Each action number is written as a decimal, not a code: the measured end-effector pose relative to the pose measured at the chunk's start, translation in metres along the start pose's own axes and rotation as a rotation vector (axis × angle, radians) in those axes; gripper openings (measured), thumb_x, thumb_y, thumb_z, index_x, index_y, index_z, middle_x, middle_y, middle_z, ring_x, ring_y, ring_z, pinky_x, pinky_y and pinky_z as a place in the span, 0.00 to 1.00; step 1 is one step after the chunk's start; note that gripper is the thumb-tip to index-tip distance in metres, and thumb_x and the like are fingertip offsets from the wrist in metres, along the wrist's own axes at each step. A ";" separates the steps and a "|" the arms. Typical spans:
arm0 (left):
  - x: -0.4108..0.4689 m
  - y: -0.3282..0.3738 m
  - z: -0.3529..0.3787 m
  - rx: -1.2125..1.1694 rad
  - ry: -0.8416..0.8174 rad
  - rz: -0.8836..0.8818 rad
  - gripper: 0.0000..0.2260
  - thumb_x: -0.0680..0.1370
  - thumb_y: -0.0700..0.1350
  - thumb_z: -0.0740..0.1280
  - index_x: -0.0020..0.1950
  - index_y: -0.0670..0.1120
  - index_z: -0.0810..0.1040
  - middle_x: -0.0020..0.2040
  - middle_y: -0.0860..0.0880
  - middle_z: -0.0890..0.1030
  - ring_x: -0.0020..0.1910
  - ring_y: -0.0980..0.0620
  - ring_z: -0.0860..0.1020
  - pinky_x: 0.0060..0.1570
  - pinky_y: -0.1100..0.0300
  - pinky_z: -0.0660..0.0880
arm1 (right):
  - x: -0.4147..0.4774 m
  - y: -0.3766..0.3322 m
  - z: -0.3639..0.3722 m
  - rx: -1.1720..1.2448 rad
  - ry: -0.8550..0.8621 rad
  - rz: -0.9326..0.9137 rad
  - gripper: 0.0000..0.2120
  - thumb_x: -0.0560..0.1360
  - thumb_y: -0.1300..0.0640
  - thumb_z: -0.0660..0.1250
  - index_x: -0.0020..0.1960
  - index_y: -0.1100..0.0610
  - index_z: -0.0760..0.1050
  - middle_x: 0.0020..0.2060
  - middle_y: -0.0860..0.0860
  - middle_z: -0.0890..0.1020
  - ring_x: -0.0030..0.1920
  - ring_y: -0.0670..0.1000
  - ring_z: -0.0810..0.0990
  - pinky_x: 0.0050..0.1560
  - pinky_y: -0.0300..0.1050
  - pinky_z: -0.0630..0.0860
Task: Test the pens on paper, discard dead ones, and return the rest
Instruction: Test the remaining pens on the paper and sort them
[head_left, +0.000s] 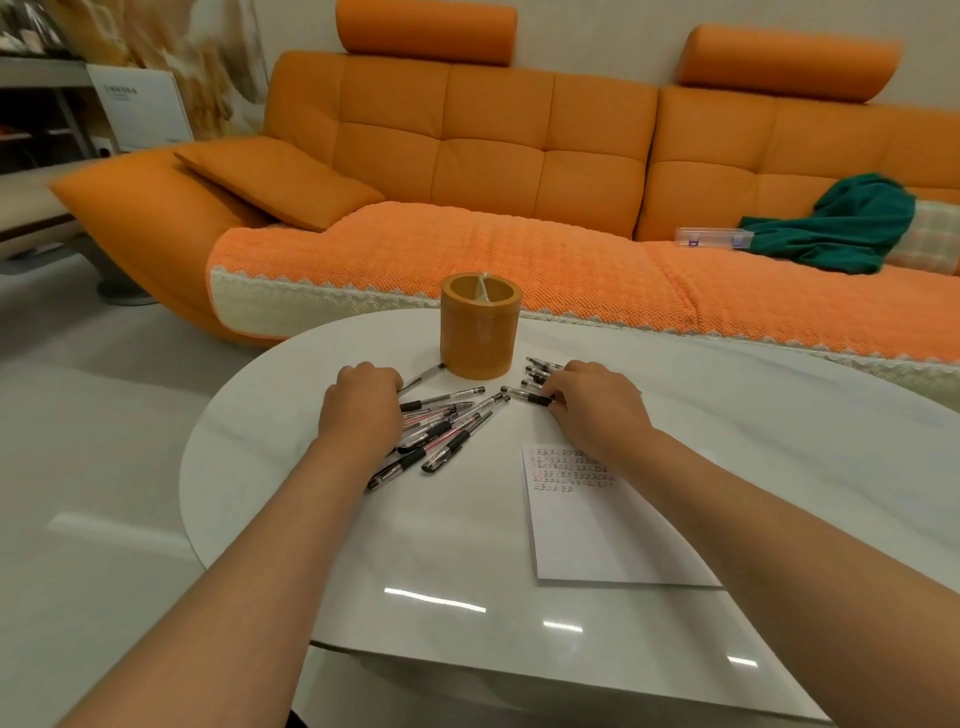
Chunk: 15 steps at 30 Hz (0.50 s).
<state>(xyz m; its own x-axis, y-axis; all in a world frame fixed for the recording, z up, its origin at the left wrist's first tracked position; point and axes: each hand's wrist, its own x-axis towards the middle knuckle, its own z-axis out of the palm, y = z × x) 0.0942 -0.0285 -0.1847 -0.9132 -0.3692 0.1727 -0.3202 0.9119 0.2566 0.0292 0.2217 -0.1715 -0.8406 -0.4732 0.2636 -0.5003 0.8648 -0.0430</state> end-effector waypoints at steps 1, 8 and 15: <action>0.001 0.000 0.001 -0.045 0.012 -0.011 0.19 0.79 0.33 0.61 0.67 0.47 0.78 0.61 0.43 0.78 0.62 0.42 0.73 0.58 0.50 0.74 | 0.000 -0.001 -0.001 -0.011 0.003 0.001 0.12 0.80 0.57 0.63 0.60 0.50 0.79 0.53 0.51 0.81 0.53 0.55 0.77 0.45 0.49 0.74; 0.005 0.000 0.007 -0.175 0.011 -0.033 0.16 0.79 0.33 0.64 0.64 0.44 0.81 0.63 0.40 0.78 0.59 0.40 0.78 0.58 0.49 0.76 | -0.005 -0.011 -0.002 -0.010 -0.002 -0.066 0.14 0.79 0.58 0.64 0.64 0.51 0.77 0.57 0.51 0.78 0.55 0.55 0.76 0.47 0.50 0.75; 0.002 0.001 0.001 -0.203 -0.006 -0.043 0.11 0.78 0.34 0.65 0.50 0.44 0.86 0.50 0.43 0.83 0.48 0.44 0.80 0.47 0.54 0.78 | -0.005 -0.038 -0.006 0.076 0.021 -0.138 0.12 0.81 0.55 0.62 0.64 0.49 0.76 0.59 0.50 0.77 0.59 0.54 0.76 0.50 0.48 0.74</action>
<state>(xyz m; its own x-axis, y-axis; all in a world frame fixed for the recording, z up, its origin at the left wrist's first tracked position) 0.0916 -0.0284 -0.1853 -0.9014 -0.4055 0.1517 -0.3023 0.8404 0.4497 0.0538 0.1921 -0.1652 -0.7587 -0.5824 0.2917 -0.6258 0.7761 -0.0781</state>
